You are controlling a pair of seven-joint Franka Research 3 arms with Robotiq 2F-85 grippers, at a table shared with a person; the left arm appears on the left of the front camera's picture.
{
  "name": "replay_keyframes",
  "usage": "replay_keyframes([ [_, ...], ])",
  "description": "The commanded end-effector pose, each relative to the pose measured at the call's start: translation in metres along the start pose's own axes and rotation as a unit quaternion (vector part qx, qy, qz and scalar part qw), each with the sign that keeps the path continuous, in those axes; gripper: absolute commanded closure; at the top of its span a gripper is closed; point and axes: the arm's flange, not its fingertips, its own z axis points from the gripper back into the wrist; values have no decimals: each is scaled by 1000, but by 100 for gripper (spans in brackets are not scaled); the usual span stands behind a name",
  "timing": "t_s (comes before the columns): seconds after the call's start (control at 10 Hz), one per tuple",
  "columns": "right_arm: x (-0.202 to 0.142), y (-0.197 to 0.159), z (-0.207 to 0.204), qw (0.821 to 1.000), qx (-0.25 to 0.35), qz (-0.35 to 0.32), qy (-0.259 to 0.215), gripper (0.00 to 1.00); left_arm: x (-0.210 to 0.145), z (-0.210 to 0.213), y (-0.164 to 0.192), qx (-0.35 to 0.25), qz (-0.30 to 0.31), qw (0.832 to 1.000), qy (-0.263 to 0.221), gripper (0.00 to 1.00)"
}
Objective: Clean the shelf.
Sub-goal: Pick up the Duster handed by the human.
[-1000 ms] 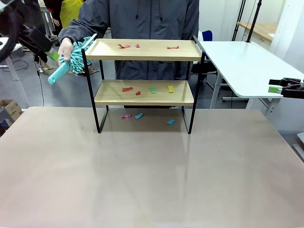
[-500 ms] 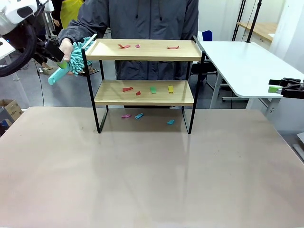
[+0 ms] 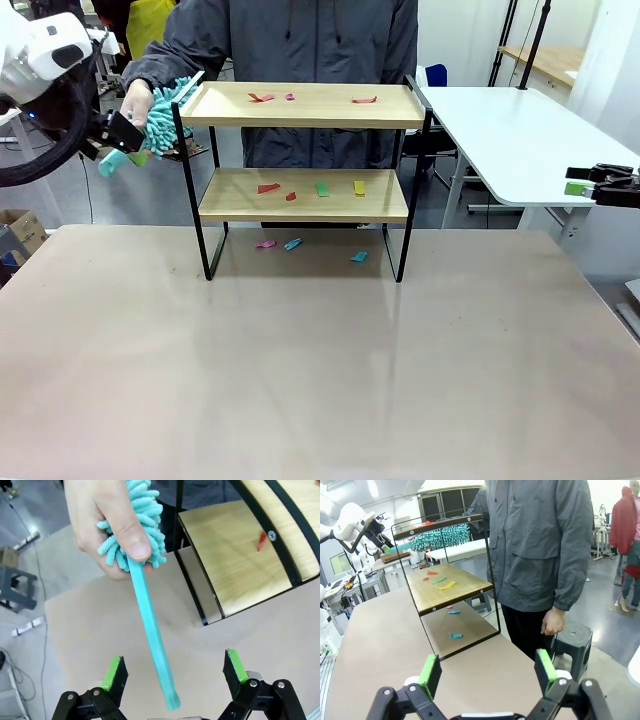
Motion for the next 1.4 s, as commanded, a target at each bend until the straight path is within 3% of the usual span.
replay_keyframes([
  [0.0,3,1,-1,1000,0,3,-1,0,-1,-3,-8,31,21,999,-9,0],
  [0.1,3,1,-1,1000,0,3,-1,0,1,-3,-9,37,26,999,-1,57],
  [0.2,3,1,-1,1000,0,3,-1,0,2,-3,-9,43,31,999,-5,58],
  [0.3,3,1,-1,1000,0,3,-1,0,3,-4,-9,50,31,998,-2,100],
  [0.5,3,1,-1,1000,0,3,-1,0,3,-6,-9,58,35,998,-2,100],
  [0.6,3,1,-1,1000,0,3,-1,0,4,-6,-8,66,37,997,-7,85],
  [0.8,3,1,-1,1000,0,3,-1,0,4,-7,-7,82,49,995,-13,100],
  [1.3,3,1,-1,1000,0,3,-1,0,6,-3,-7,95,91,991,1,100],
])
